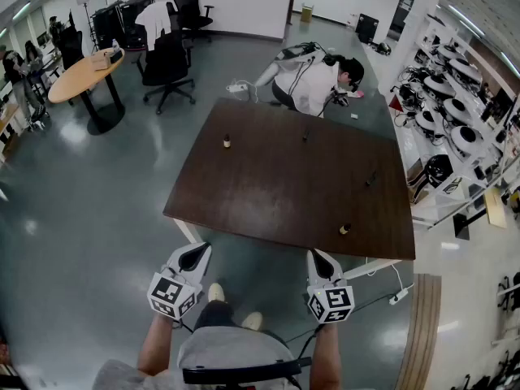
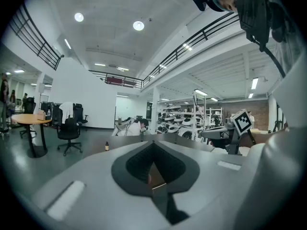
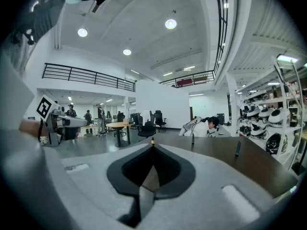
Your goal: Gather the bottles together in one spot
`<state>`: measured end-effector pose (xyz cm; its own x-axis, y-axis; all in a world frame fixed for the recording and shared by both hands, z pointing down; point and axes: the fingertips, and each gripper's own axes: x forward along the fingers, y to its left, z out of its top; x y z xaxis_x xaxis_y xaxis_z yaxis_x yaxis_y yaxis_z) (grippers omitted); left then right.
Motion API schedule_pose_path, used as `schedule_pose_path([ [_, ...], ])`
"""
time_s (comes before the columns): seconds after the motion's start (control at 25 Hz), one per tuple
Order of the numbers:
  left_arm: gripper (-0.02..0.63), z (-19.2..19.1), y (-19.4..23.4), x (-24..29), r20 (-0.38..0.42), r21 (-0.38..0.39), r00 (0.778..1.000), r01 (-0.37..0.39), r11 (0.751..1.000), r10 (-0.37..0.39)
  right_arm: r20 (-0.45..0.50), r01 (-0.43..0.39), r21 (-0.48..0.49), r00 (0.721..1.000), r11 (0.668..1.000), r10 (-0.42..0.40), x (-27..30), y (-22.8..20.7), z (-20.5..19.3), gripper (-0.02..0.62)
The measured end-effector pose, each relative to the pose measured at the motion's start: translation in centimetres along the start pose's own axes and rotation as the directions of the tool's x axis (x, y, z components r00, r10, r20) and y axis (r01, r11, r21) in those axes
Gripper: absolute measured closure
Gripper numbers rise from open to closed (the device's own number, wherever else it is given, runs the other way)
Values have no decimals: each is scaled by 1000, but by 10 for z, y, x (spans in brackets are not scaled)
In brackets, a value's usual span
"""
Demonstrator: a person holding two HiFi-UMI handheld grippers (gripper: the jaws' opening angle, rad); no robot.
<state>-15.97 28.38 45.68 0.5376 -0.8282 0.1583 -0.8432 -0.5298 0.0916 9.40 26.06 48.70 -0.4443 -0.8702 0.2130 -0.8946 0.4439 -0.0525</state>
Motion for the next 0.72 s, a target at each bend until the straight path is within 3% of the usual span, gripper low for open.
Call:
schedule_pose_path([
  [0.4, 604, -3, -5, 4, 3, -8, 1000, -16, 1000, 16, -18, -53, 11, 998, 999, 53, 5, 5, -8, 594],
  [0.72, 604, -11, 14, 1, -10, -39, 997, -71, 997, 71, -52, -108, 1, 993, 994, 108, 32, 18, -12, 594],
])
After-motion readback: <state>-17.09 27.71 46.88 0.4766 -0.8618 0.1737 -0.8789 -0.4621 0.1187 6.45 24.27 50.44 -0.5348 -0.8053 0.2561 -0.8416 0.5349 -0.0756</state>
